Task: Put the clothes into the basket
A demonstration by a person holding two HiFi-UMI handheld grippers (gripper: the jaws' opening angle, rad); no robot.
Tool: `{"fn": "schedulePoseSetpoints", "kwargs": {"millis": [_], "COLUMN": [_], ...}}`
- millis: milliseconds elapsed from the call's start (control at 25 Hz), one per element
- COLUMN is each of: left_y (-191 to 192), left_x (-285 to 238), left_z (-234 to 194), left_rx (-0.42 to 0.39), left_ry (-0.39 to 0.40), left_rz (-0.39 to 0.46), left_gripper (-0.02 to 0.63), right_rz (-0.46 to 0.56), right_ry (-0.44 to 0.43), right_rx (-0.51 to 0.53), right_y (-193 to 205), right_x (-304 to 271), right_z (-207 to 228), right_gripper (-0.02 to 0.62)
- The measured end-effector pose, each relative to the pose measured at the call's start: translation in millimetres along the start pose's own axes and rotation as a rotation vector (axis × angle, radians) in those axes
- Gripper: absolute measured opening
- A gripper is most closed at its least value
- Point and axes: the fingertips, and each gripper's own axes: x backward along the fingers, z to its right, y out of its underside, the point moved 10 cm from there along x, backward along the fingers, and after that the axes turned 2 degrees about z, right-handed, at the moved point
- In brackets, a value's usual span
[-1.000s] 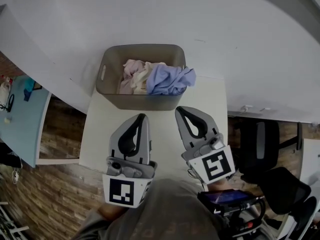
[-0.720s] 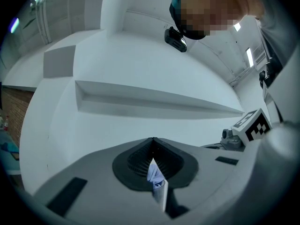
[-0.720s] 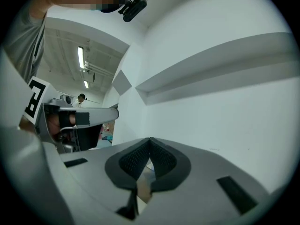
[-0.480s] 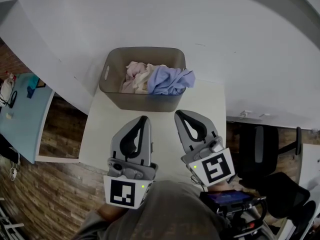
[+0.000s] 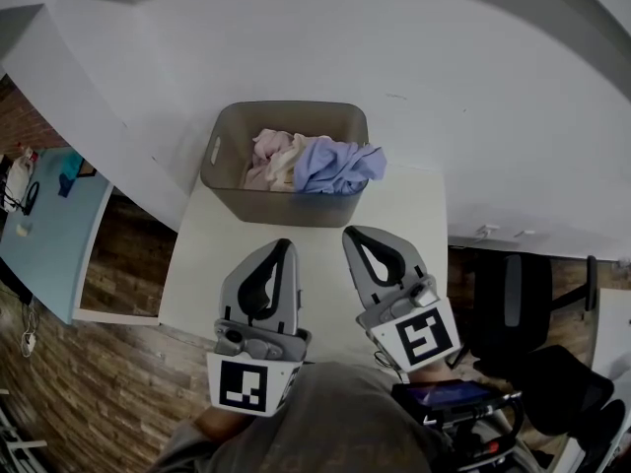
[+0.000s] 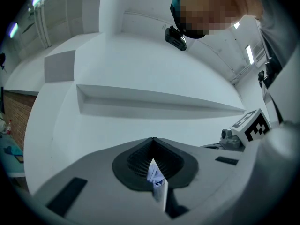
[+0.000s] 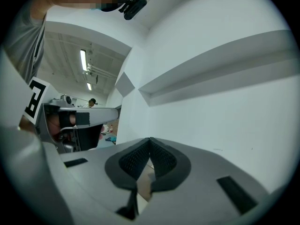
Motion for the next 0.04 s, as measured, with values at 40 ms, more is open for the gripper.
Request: {"fn": "schedulePoseSetpoints", "kwargs": {"millis": [40], "left_y": [-0.1], "left_x": [0.5], "left_z": [0.1], "left_rx": [-0.003], "left_ry": [-0.001], "left_rz": [0.004], "left_gripper": [0.008], "right_rz": [-0.001], "right_ry": [-0.002], "right_rx": [0.0], "right_y": [0.4], "right_x": [0.2], "right_z": [-0.3], "right_gripper": [0.006]}}
